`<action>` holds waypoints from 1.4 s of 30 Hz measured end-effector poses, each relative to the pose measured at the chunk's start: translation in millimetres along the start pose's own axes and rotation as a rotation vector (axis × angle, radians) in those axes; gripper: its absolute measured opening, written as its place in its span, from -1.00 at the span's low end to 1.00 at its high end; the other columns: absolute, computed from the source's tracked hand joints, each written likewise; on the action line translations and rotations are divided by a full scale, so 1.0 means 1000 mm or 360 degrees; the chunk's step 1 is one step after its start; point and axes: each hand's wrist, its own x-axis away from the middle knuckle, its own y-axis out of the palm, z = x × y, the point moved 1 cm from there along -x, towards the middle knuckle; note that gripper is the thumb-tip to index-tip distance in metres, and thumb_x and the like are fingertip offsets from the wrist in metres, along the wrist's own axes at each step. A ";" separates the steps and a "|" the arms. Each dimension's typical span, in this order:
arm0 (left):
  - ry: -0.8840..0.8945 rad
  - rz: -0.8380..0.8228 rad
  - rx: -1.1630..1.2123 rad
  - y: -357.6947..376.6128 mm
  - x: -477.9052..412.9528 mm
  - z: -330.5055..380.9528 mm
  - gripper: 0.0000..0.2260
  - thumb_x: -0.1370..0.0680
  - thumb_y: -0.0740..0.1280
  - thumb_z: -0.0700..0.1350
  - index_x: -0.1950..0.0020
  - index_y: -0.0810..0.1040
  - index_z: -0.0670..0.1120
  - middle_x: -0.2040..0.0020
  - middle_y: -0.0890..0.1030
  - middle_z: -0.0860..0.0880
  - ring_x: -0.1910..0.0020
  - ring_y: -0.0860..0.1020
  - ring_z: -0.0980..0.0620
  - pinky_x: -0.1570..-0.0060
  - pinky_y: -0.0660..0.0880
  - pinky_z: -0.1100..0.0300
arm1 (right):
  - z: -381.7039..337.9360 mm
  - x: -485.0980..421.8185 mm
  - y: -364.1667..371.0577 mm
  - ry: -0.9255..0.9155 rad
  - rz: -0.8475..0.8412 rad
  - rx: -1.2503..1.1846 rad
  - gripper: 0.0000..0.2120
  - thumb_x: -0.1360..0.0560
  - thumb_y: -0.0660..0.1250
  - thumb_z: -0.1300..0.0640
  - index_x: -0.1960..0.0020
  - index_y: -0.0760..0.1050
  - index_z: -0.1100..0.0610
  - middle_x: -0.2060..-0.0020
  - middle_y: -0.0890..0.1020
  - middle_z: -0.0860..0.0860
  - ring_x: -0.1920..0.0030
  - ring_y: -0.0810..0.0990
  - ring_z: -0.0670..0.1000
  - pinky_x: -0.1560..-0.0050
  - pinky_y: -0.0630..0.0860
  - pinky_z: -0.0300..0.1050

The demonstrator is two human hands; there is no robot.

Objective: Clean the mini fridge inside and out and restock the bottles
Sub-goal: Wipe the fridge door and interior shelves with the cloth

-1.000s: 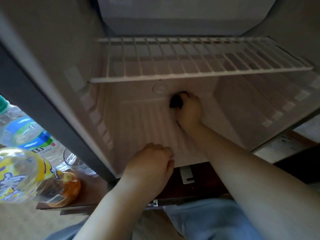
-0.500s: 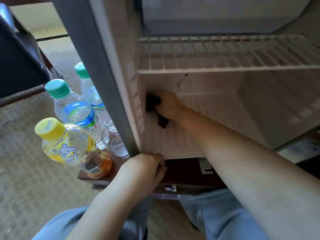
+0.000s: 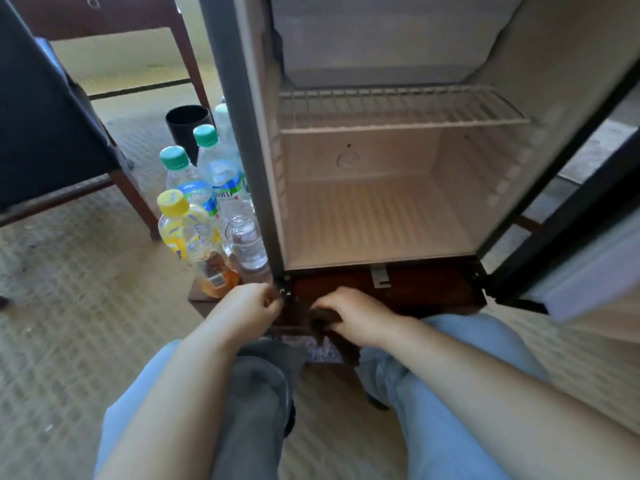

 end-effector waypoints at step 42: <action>-0.0117 0.0206 0.0037 0.005 -0.015 0.012 -0.78 -0.60 0.15 -0.07 0.00 0.58 -0.09 0.07 0.62 -0.08 0.12 0.55 -0.06 0.13 0.53 0.08 | -0.003 0.057 0.006 0.0349 0.0720 0.0231 -0.77 -0.60 0.20 0.15 -0.24 0.41 0.14 -0.07 0.57 0.08 -0.10 0.52 0.14 -0.04 0.41 -0.01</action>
